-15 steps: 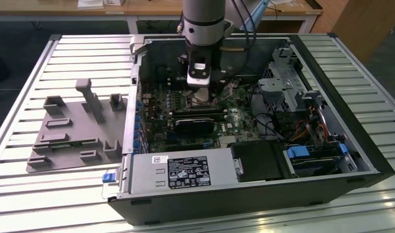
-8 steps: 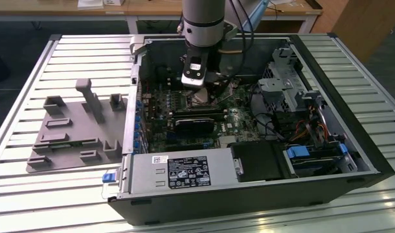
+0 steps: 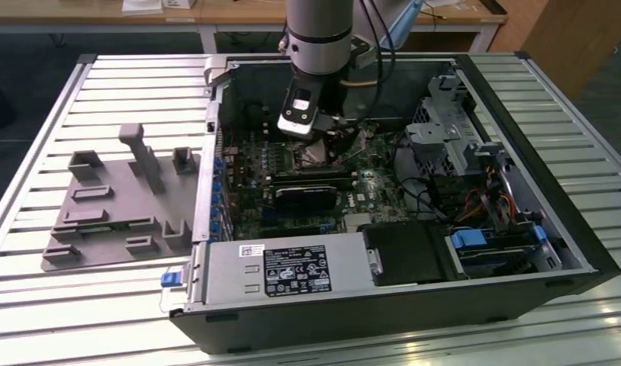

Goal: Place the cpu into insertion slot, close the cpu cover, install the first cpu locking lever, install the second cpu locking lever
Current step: 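Place the cpu into insertion slot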

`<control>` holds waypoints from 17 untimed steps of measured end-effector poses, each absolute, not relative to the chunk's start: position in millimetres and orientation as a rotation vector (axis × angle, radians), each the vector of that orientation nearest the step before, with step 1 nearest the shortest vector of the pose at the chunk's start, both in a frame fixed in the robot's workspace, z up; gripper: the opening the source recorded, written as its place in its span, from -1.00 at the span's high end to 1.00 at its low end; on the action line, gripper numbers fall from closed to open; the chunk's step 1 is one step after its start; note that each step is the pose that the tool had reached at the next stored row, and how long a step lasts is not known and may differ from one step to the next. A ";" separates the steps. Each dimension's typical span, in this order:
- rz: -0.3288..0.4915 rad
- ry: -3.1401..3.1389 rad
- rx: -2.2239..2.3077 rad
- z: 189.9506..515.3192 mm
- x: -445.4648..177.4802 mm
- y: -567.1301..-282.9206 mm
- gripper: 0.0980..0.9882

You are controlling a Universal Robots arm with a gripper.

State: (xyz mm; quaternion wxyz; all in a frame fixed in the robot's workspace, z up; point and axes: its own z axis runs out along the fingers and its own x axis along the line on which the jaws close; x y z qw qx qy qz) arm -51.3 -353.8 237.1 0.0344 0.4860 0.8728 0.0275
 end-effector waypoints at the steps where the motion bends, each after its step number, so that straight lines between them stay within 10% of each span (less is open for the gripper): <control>1: 0.084 2.677 1.506 237.0 -51.2 -353.4 0.01; 17: 0.073 2.522 1.745 234.1 -51.2 -344.0 0.01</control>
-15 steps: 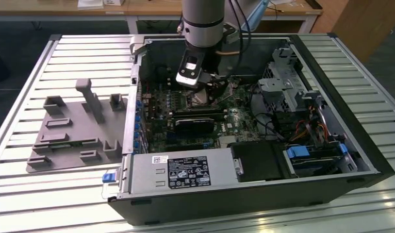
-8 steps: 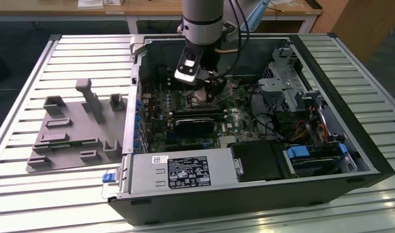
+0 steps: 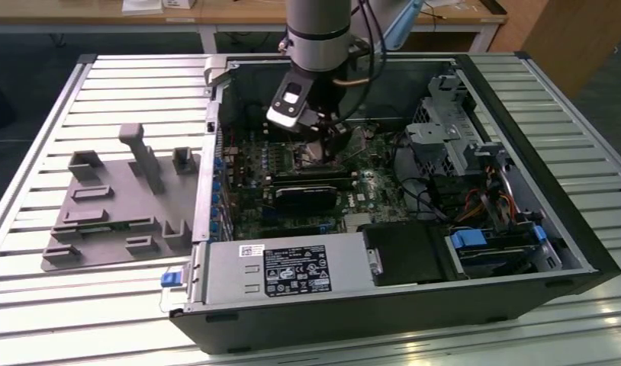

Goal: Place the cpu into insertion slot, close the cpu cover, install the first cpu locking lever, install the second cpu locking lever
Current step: 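Place the cpu into insertion slot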

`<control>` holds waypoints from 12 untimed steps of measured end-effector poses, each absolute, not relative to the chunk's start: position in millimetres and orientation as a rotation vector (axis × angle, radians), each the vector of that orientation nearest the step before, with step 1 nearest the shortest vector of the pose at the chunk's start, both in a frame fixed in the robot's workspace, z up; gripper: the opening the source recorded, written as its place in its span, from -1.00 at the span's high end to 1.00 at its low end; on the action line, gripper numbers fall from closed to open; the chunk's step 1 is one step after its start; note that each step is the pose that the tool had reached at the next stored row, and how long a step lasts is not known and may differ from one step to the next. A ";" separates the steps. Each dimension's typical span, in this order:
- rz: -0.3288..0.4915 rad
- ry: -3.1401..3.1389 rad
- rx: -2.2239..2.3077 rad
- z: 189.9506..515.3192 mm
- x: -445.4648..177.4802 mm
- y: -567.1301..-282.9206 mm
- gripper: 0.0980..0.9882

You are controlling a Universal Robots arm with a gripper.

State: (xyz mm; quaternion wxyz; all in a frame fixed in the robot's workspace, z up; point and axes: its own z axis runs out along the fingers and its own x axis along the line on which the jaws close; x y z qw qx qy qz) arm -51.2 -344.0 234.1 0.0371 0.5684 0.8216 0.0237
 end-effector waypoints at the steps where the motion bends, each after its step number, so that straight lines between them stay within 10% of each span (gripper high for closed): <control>1: 0.071 2.507 1.764 233.9 -51.2 -344.0 0.01; 12: 0.063 2.384 1.922 231.1 -50.2 -342.2 0.01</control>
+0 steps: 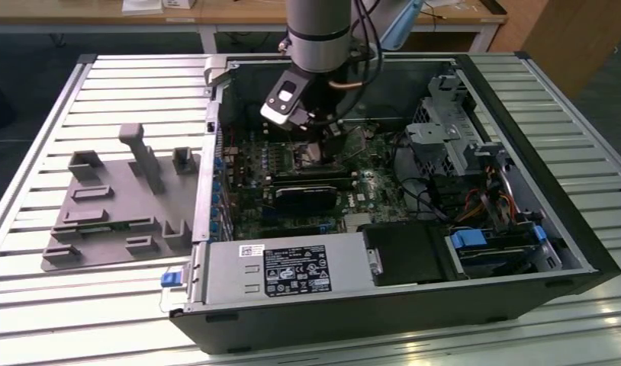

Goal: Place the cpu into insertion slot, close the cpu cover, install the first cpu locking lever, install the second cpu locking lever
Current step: 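Place the cpu into insertion slot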

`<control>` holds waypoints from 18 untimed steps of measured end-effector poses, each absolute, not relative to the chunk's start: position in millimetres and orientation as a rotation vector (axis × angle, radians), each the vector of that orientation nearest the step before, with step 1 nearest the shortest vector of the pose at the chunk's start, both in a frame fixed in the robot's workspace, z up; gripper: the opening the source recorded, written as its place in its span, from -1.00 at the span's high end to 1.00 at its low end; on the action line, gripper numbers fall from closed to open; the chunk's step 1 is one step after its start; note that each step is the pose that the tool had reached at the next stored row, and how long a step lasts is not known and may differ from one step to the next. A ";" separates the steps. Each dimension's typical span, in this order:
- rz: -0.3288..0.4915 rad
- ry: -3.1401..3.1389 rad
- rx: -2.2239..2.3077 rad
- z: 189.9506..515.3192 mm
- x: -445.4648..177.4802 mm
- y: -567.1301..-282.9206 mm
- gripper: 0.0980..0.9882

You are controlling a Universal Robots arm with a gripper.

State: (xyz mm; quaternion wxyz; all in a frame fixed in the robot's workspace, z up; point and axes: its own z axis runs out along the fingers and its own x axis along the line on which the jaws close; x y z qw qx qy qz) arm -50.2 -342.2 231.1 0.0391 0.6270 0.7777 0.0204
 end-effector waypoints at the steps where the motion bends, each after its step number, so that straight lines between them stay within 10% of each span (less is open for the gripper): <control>1: 0.062 2.370 1.940 230.6 -50.2 -342.2 0.01; 18: 0.057 2.281 2.041 225.8 -49.6 -329.0 0.01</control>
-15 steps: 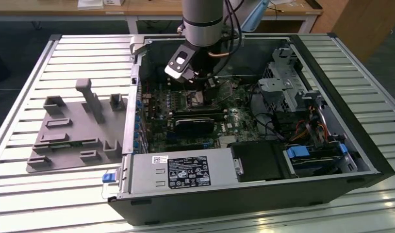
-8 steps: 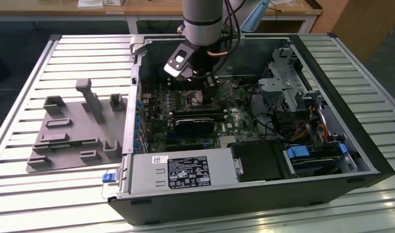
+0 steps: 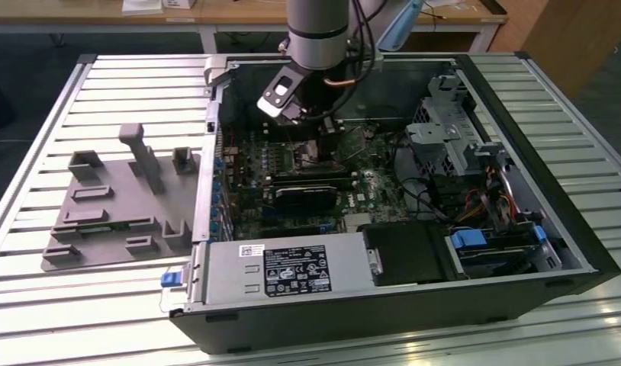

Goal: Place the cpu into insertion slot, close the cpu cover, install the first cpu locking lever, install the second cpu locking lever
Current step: 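Place the cpu into insertion slot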

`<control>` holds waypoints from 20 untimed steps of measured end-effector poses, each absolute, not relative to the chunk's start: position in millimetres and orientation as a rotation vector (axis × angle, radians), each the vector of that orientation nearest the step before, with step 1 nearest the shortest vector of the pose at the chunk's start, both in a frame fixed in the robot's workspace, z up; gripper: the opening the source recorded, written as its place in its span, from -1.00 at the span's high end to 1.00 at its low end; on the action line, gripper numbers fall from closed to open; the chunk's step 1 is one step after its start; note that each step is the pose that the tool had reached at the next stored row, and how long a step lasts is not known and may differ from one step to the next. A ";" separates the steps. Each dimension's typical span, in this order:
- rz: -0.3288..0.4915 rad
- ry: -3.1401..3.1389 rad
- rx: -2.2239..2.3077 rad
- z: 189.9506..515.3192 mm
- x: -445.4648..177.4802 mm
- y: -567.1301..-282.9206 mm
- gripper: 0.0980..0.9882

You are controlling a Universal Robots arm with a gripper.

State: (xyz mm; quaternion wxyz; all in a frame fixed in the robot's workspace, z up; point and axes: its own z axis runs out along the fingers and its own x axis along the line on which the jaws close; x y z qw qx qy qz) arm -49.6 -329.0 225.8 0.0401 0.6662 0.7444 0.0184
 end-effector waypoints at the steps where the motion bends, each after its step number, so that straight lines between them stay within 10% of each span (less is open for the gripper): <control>1: 0.056 2.270 2.053 225.2 -49.5 -328.8 0.01; 20: 0.051 2.187 2.140 213.6 -51.4 -321.8 0.01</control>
